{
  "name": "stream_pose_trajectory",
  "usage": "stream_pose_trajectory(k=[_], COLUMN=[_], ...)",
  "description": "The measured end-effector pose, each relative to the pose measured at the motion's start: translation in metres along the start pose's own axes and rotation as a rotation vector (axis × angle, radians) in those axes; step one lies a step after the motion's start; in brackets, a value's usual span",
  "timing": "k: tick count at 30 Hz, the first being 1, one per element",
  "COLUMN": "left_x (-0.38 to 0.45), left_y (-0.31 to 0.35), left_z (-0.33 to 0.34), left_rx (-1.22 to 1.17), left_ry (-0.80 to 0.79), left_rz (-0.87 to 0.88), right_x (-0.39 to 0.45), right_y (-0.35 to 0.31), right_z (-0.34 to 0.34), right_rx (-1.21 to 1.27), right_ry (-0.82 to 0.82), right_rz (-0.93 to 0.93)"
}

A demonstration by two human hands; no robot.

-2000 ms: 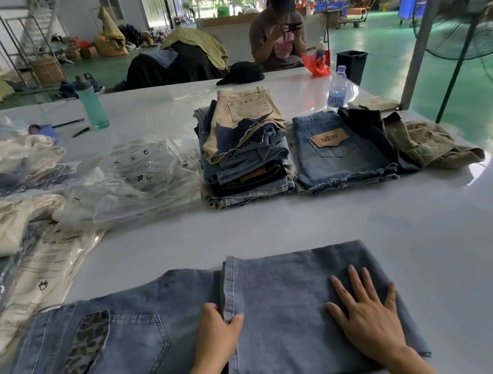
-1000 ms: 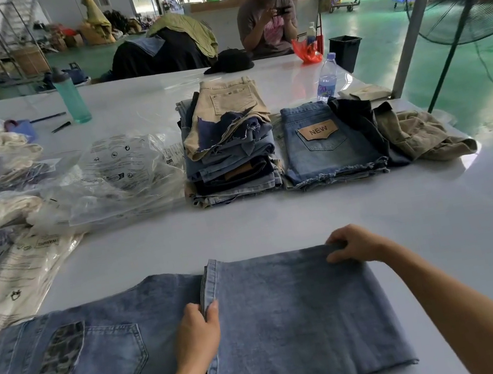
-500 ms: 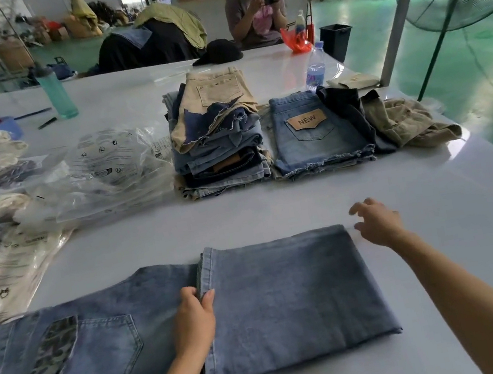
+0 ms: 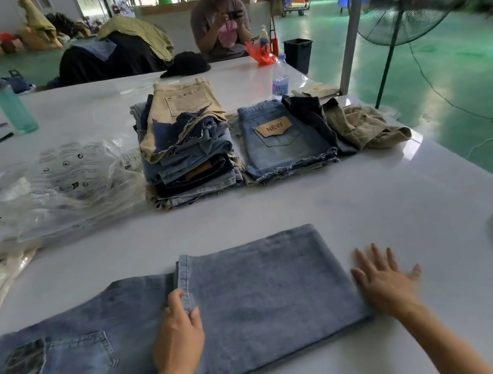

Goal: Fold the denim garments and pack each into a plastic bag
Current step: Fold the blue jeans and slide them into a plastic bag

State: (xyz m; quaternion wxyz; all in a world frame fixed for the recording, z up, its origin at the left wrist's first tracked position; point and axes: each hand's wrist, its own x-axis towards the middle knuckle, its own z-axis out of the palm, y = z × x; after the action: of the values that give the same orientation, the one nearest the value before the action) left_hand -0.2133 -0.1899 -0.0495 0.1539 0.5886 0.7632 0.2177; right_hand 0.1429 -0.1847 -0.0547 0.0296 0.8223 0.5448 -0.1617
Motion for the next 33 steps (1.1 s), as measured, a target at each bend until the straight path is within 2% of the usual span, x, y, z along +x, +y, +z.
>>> stream_pose_trajectory(k=[1, 3, 6, 8, 10, 12, 14, 15, 18, 21, 23, 25, 26, 28, 30, 31, 33], left_x=[-0.002, -0.008, -0.013, -0.014, -0.013, -0.013, -0.014, -0.014, -0.010, -0.013, -0.016, -0.013, -0.009, 0.002, 0.009, 0.009, 0.004], left_y=[-0.002, -0.005, -0.001, 0.005, 0.002, -0.004, -0.010, -0.010, -0.006, -0.004, -0.005, -0.011, -0.020, -0.050, -0.092, -0.116, -0.159], left_z=[-0.002, -0.005, -0.009, -0.017, -0.021, -0.015, -0.007, -0.005, -0.003, -0.004, -0.006, -0.022, -0.034, -0.064, -0.096, -0.110, -0.130], left_rx=[-0.021, -0.007, -0.027, -0.111, -0.089, -0.018, 0.054, 0.075, 0.195, 0.422, 0.396, 0.285, 0.217, 0.111, 0.117, 0.100, 0.006], left_ry=[0.026, 0.018, -0.030, 0.059, 0.143, 0.091, -0.046, -0.076, -0.039, -0.110, -0.105, 0.047, 0.185, 0.530, 0.712, 0.741, 0.682], left_rz=[-0.039, -0.080, 0.064, 0.193, 0.257, 0.159, 0.034, 0.021, 0.015, 0.006, 0.006, 0.044, 0.074, 0.091, -0.110, -0.286, -0.712], right_x=[-0.002, -0.013, -0.028, -0.029, -0.026, -0.027, -0.029, -0.029, -0.030, -0.035, -0.035, -0.036, -0.040, -0.058, -0.081, -0.089, -0.097], right_y=[0.001, -0.020, -0.058, -0.065, -0.064, -0.064, -0.071, -0.075, -0.098, -0.123, -0.135, -0.151, -0.162, -0.191, -0.218, -0.227, -0.236], right_z=[-0.002, 0.003, 0.019, 0.022, 0.020, 0.021, 0.023, 0.023, 0.022, 0.032, 0.041, 0.047, 0.050, 0.055, 0.060, 0.064, 0.069], right_rx=[0.047, 0.154, 0.179, 0.164, 0.142, 0.078, 0.005, -0.019, -0.074, -0.093, -0.108, -0.109, -0.106, -0.123, -0.157, -0.147, -0.073], right_ry=[0.024, 0.079, 0.089, 0.077, 0.059, 0.060, 0.103, 0.135, 0.203, 0.157, 0.104, 0.089, 0.082, 0.092, 0.224, 0.304, 0.350], right_rz=[0.050, 0.036, -0.108, -0.111, -0.079, -0.077, -0.138, -0.182, -0.350, -0.490, -0.492, -0.473, -0.512, -0.725, -0.937, -0.987, -0.999])
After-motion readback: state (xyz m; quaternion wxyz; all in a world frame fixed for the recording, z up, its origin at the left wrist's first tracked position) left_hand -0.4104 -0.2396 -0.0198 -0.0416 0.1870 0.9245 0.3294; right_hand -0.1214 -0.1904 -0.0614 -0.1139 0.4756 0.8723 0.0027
